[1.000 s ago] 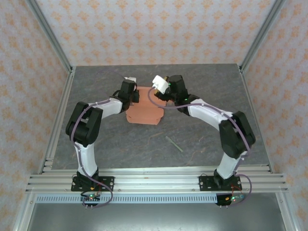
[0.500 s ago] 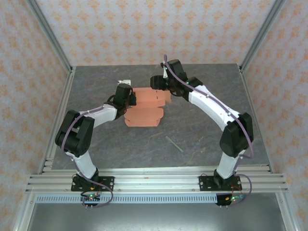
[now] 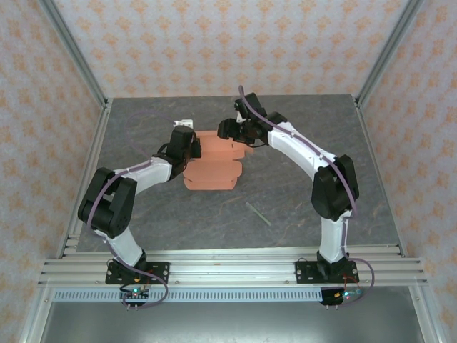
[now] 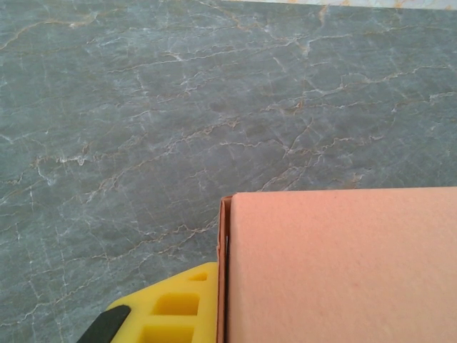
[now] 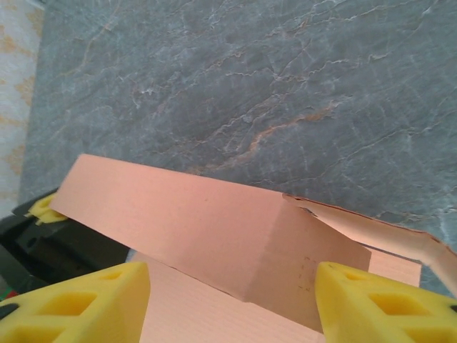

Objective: Fold the paper box

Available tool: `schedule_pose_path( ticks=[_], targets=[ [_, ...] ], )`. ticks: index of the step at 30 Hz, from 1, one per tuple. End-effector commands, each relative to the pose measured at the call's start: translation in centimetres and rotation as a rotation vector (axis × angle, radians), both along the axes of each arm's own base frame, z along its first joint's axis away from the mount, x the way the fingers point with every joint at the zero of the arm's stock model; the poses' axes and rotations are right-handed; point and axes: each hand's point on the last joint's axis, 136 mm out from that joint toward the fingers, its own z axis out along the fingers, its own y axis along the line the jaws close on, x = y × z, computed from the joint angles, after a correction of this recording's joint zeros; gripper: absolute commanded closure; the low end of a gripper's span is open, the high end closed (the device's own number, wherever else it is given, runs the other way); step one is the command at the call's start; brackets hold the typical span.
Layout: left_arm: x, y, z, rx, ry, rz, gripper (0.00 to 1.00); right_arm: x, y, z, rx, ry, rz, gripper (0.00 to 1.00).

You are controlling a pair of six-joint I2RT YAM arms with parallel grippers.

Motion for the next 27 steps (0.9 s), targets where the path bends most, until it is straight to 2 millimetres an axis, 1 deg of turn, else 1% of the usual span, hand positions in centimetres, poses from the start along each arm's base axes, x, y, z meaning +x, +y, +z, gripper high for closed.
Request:
schedule_pose_path(
  ticks=[1,3,6,9,11,15,18,22,27],
  targets=[
    [0.1,0.1,1.8,-0.010,-0.065,0.023,1.00,0.9,0.8,0.1,0.119,0.025,-0.048,0.39],
    [0.0,0.0,1.6,-0.010,-0.065,0.021,1.00,1.6,0.6,-0.2,0.179,0.041,-0.092,0.43],
    [0.0,0.0,1.5,-0.011,-0.062,0.023,1.00,2.1,1.0,-0.6,0.259,0.078,-0.126,0.49],
    [0.0,-0.1,1.5,-0.016,-0.065,0.020,1.00,2.2,1.5,-1.2,0.296,0.105,-0.142,0.52],
    [0.0,-0.1,1.6,-0.018,-0.066,0.019,1.00,2.4,1.4,-1.2,0.308,0.103,-0.160,0.57],
    [0.0,-0.1,1.4,-0.012,-0.063,0.018,1.00,2.9,1.4,-1.1,0.337,0.094,-0.196,0.72],
    [0.1,-0.2,1.2,-0.008,-0.057,0.017,1.00,3.2,1.3,-1.1,0.356,0.096,-0.224,0.78],
    [0.0,-0.2,0.9,-0.006,-0.051,0.017,1.00,3.4,1.0,-1.7,0.365,0.099,-0.264,0.84],
    [0.0,-0.1,1.0,-0.002,-0.051,0.023,1.00,3.5,0.3,-1.6,0.359,0.087,-0.292,0.85]
  ],
)
